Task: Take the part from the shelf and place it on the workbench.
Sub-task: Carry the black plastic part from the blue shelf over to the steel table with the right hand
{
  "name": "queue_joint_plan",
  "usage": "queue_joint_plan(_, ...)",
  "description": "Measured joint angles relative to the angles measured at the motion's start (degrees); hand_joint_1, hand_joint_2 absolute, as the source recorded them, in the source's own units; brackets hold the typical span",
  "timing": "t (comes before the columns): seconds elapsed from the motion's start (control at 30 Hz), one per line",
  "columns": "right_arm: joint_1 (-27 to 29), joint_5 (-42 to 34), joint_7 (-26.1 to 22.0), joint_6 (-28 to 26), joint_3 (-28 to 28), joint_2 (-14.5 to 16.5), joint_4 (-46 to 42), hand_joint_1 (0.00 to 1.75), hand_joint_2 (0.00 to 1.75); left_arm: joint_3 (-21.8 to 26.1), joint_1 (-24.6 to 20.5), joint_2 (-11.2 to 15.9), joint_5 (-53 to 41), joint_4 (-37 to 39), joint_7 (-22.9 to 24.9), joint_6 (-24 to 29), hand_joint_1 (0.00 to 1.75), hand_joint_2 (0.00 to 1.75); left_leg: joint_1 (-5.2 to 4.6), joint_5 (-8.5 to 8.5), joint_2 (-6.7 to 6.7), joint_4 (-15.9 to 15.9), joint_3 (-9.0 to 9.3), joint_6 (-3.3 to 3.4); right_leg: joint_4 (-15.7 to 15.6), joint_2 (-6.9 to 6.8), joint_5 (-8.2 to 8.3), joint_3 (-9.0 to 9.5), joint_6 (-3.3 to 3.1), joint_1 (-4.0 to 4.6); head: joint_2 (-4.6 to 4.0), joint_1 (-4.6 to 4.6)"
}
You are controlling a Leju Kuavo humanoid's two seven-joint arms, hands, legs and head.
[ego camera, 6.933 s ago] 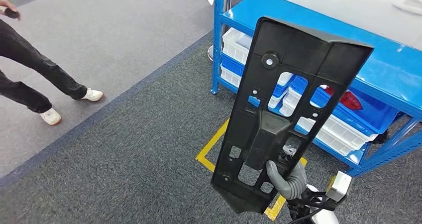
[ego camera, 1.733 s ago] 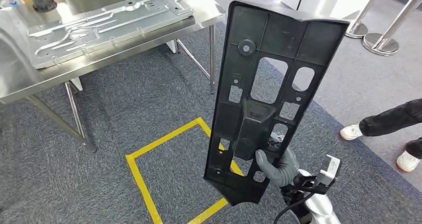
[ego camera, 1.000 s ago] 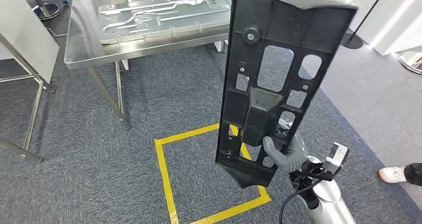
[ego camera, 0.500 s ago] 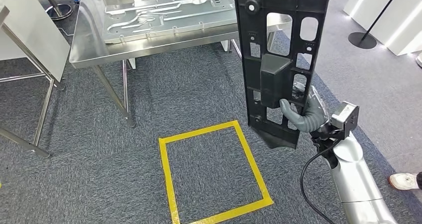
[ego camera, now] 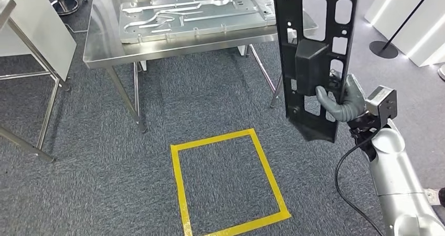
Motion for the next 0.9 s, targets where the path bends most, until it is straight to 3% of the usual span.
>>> queue_joint_plan(0.03, 0.0, 0.0, 0.0, 0.1, 0.0, -0.3, 0.4, 1.47, 1.75, 0.0, 0.0, 0.0, 0.0, 0.0, 0.1, 0.0, 0.0, 1.75, -0.01, -0.15, -0.09, 0.1, 0.13, 0.0, 0.5, 0.03, 0.7, -0.63, 0.06, -0.04, 0.0, 0.01)
queue_joint_plan(0.07, -0.1, 0.0, 0.1, 0.1, 0.0, -0.6, 0.8, 1.47, 1.75, 0.0, 0.0, 0.0, -0.1, 0.0, 0.1, 0.0, 0.0, 1.75, -0.01, -0.36, -0.22, 0.2, 0.32, -0.06, -1.4, 0.04, 2.49, -0.02, 0.08, -0.1, 0.0, 0.01)
queue_joint_plan(0.13, -0.6, 0.0, 0.1, 0.1, 0.0, -1.3, 1.3, 1.47, 1.75, 0.0, 0.0, 0.0, -0.2, 0.0, 0.1, 0.0, 0.0, 1.75, -0.05, -0.95, -0.47, 0.5, 0.72, -0.37, -9.3, 0.06, 6.68, 3.55, -0.02, -0.19, 0.0, 0.01)
queue_joint_plan(0.17, -0.9, 0.0, 0.1, 0.1, -0.1, -1.5, 1.4, 1.47, 1.75, 0.0, -0.1, -0.1, -0.2, 0.0, 0.2, 0.0, 0.0, 1.75, -0.15, -1.27, -0.56, 0.7, 0.8, -0.62, -12.6, 0.11, 7.85, 5.08, -0.24, -0.09, 0.0, 0.0)
queue_joint_plan(0.23, -1.3, 0.0, 0.1, 0.1, -0.2, -1.9, 1.8, 1.47, 1.75, 0.0, -0.2, -0.1, -0.4, 0.0, 0.2, 0.0, 0.0, 1.75, -0.32, -1.73, -0.64, 1.0, 0.78, -1.15, -15.1, 0.2, 7.92, 6.23, -0.89, 0.22, 0.0, 0.0)
queue_joint_plan(0.33, -1.5, -0.2, -0.1, 0.1, -0.3, -2.3, 2.3, 1.47, 1.75, 0.0, -0.3, -0.1, -0.4, 0.0, 0.3, -0.2, 0.0, 1.75, -0.27, -2.47, -0.5, 1.4, 0.77, -1.98, -15.5, 0.18, 7.65, 6.6, -1.93, 0.17, 0.0, 0.0)
queue_joint_plan(0.37, -1.6, -0.3, -0.2, 0.1, -0.3, -2.3, 2.4, 1.47, 1.75, 0.0, -0.3, -0.1, -0.4, 0.0, 0.3, -0.2, 0.0, 1.75, -0.2, -3.29, -0.36, 2.9, 0.15, -2.29, -15.7, 0.14, 7.53, 6.92, -2.28, 0.07, 0.0, -0.01)
queue_joint_plan(0.4, -1.6, -0.5, -0.3, 0.1, -0.3, -2.3, 2.4, 1.47, 1.75, 0.0, -0.4, -0.1, -0.4, 0.0, 0.3, -0.2, 0.0, 1.75, -0.1, -4.6, -0.21, 5.8, -1.19, -2.55, -15.8, 0.1, 7.34, 7.28, -2.61, 0.04, 0.0, -0.01)
queue_joint_plan(0.47, -1.7, -0.6, -0.4, 0.1, -0.3, -2.3, 2.5, 1.47, 1.75, 0.0, -0.3, -0.1, -0.4, 0.0, 0.3, -0.2, 0.0, 1.75, 0.13, -7.48, 0.0, 13.9, -5.61, -2.9, -15.8, 0.03, 6.78, 7.9, -3.03, 0.22, 0.0, -0.01)
queue_joint_plan(0.5, -1.7, -0.6, -0.5, 0.2, -0.3, -2.3, 2.6, 1.47, 1.75, 0.0, -0.3, -0.1, -0.4, 0.0, 0.3, -0.2, 0.0, 1.75, 0.19, -8.14, 0.05, 17.1, -7.66, -2.97, -15.8, 0.03, 6.5, 8.21, -3.1, 0.29, 0.0, -0.01)
queue_joint_plan(0.53, -1.7, -0.7, -0.5, 0.3, -0.2, -2.3, 2.7, 1.47, 1.75, 0.0, -0.2, -0.1, -0.4, 0.0, 0.3, -0.2, 0.0, 1.75, 0.21, -7.54, 0.08, 18.2, -8.81, -2.96, -15.8, 0.03, 6.16, 8.62, -3.11, 0.35, 0.0, -0.01)
queue_joint_plan(0.57, -1.7, -0.7, -0.5, 0.4, -0.2, -2.3, 2.8, 1.47, 1.75, 0.0, -0.2, -0.1, -0.4, 0.0, 0.4, -0.2, 0.0, 1.75, 0.21, -5.8, 0.1, 17.0, -8.83, -2.85, -15.8, 0.04, 5.81, 9.13, -3.1, 0.4, 0.0, -0.01)
queue_joint_plan(0.63, -1.9, -1.3, -0.7, 1.3, -0.1, -2.3, 2.9, 1.47, 1.75, 0.0, -0.2, -0.1, -0.4, 0.0, 0.4, -0.2, 0.0, 1.75, 0.09, -0.51, 0.12, 9.5, -6.24, -2.29, -15.8, 0.05, 4.95, 10.3, -2.95, 0.43, 0.0, -0.01)
queue_joint_plan(0.67, -2.0, -1.9, -0.9, 1.9, 0.0, -2.3, 3.0, 1.47, 1.75, 0.0, -0.2, -0.1, -0.4, 0.0, 0.4, -0.2, 0.0, 1.75, -0.09, 1.33, 0.14, 5.9, -4.79, -1.95, -15.8, 0.08, 4.6, 10.72, -2.77, 0.52, 0.0, -0.01)
queue_joint_plan(0.73, -2.5, -3.0, -1.2, 3.3, 0.3, -2.2, 3.0, 1.47, 1.75, 0.0, -0.3, -0.1, -0.4, 0.0, 0.5, -0.2, 0.0, 1.75, -0.5, 2.13, 0.16, 2.2, -3.28, -1.42, -15.9, 0.13, 4.24, 10.88, -2.26, 0.5, 0.0, -0.01)
queue_joint_plan(0.83, -2.8, -4.5, -1.2, 4.9, 1.3, -1.9, 2.8, 1.47, 1.75, 0.0, -0.4, -0.1, -0.6, 0.0, 0.8, -0.2, 0.0, 1.75, -0.43, 1.83, 0.06, 0.7, -2.53, -0.83, -16.1, 0.06, 3.86, 10.93, -1.42, 0.39, 0.0, 0.0)
queue_joint_plan(0.9, -3.3, -5.6, -1.0, 5.3, 2.4, -1.6, 2.2, 1.47, 1.75, 0.0, -0.5, -0.1, -0.8, 0.0, 1.0, -0.2, 0.0, 1.75, -0.11, 1.9, 0.04, -0.3, -1.59, -0.37, -12.9, 0.1, 2.29, 9.47, -1.1, 0.31, 0.0, 0.01)
